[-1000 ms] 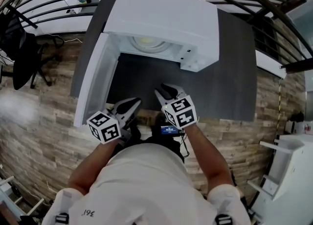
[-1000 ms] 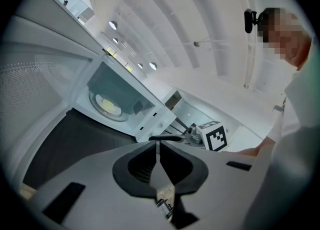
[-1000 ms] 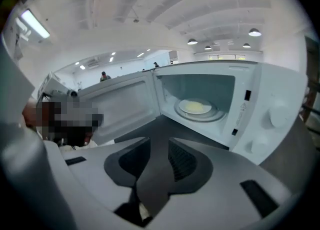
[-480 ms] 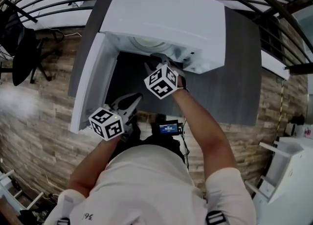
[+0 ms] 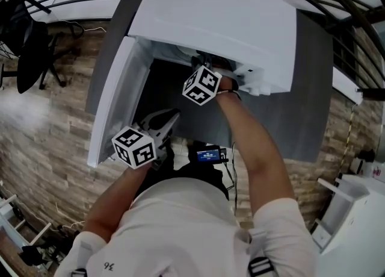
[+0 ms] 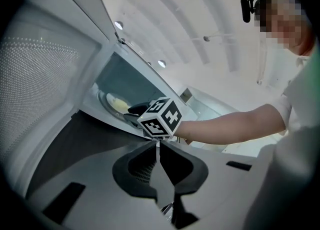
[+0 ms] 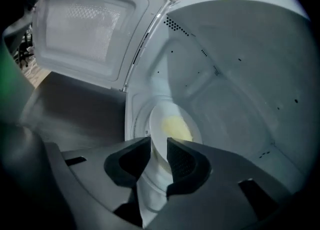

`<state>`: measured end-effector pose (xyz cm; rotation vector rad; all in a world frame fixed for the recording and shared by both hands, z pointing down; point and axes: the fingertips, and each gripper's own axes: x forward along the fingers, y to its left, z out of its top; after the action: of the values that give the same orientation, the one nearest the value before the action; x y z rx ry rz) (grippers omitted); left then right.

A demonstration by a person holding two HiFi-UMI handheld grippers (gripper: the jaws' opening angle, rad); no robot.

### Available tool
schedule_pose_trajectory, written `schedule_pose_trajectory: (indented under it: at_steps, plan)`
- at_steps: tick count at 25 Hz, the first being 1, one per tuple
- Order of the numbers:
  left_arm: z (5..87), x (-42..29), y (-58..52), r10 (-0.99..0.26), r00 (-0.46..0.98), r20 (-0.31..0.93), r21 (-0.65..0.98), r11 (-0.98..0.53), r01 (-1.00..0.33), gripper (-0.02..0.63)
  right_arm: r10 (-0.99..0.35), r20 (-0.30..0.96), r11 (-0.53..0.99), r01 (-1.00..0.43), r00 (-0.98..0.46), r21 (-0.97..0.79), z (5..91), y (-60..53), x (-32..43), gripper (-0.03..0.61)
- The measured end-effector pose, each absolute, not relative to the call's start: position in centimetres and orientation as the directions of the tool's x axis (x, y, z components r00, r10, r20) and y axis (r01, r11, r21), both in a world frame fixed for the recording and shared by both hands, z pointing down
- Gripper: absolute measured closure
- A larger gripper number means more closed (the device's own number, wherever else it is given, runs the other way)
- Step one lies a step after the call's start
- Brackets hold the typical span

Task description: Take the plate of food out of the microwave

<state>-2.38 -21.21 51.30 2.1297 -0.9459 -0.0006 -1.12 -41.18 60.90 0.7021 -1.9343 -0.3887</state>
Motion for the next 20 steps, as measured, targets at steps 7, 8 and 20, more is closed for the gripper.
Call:
schedule_pose_trajectory:
  at_steps: [7,8,20]
  plan:
    - [51.7,-2.3,-22.2,-0.616,0.731,0.294,0.678,-0.405,-0.614,0.607,-0.637,0.710,0.770,-0.196,-0.300,0.608,61.3,-41.4,-1.3,0.524]
    - [51.7,-2.2,-22.4,-0.614,0.733,0.292,0.680,-0.406,-0.611,0.607,-0.652,0.699,0.754,-0.161,-0.295,0.636,61.3,-41.4,-1.5,0.529]
    - [52.7,-2.0,-23.0,-0.619,0.728,0.294,0.705,-0.374,-0.603,0.607,-0.717,0.646,0.666,0.018,-0.261,0.746,61.3,-41.6,-1.5,0.551]
